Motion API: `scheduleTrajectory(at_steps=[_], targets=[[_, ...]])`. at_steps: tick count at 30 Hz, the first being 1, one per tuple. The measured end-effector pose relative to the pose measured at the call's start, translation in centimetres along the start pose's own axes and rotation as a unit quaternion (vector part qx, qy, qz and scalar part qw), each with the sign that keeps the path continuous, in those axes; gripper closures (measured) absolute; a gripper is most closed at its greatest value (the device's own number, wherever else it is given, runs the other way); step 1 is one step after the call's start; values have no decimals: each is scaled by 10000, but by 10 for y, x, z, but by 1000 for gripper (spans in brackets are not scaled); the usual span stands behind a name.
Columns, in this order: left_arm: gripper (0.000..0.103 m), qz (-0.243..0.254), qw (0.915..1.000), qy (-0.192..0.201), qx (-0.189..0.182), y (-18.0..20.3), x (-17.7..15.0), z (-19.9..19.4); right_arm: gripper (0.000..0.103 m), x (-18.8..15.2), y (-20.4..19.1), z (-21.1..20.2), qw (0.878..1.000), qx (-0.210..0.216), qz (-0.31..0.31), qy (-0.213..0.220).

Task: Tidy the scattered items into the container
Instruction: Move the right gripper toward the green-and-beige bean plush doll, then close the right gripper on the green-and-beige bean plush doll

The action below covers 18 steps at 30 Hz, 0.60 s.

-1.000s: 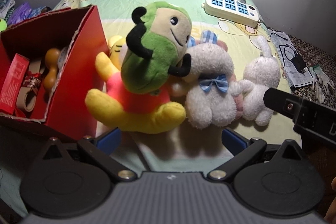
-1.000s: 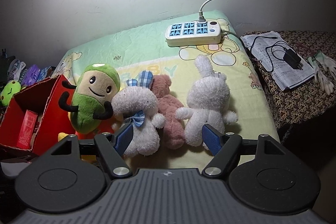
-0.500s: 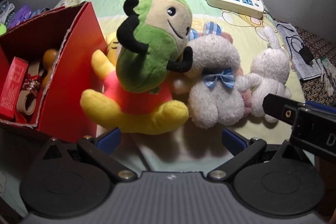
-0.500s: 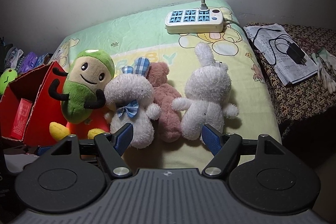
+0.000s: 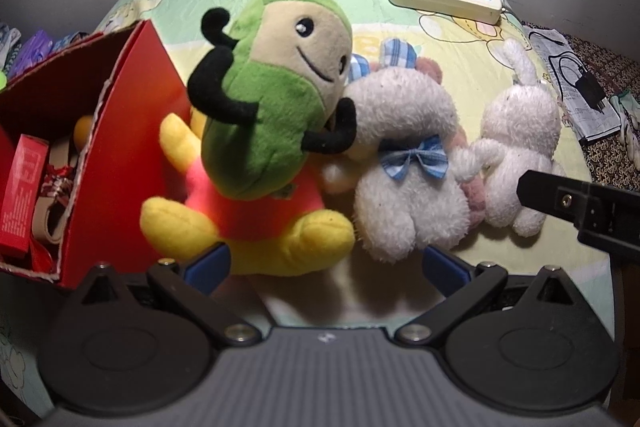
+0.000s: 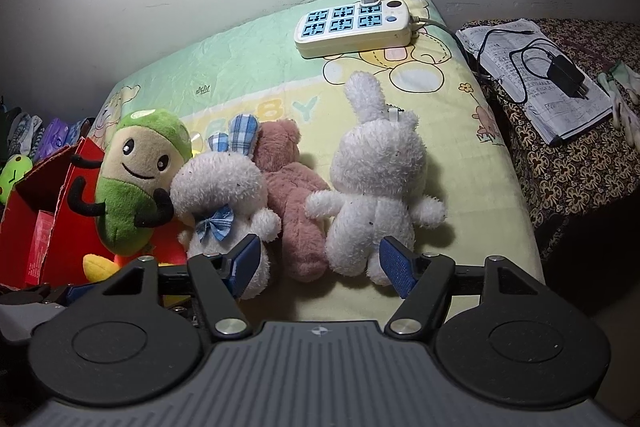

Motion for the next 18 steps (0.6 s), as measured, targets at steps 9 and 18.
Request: scheduleTrajectory(at_steps=[9,18], targets=[[1,398,9980,441,-217,12,-7,-15,41,-2,28,2,9990,154,426,-53],[1,217,9929,1168,-110,-15,12,-47,43,15,8,-5,9927,1116,429,153]])
Point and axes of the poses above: each gripper's, at about its wrist camera, not at the fingertips, and z roughly the way its jaws point, y to its right, x to its top, the point moved 2 cm from there along z, roughly the way its jaws point, and after that the axes turned 2 degrees about -x, right-handed, at the moved point
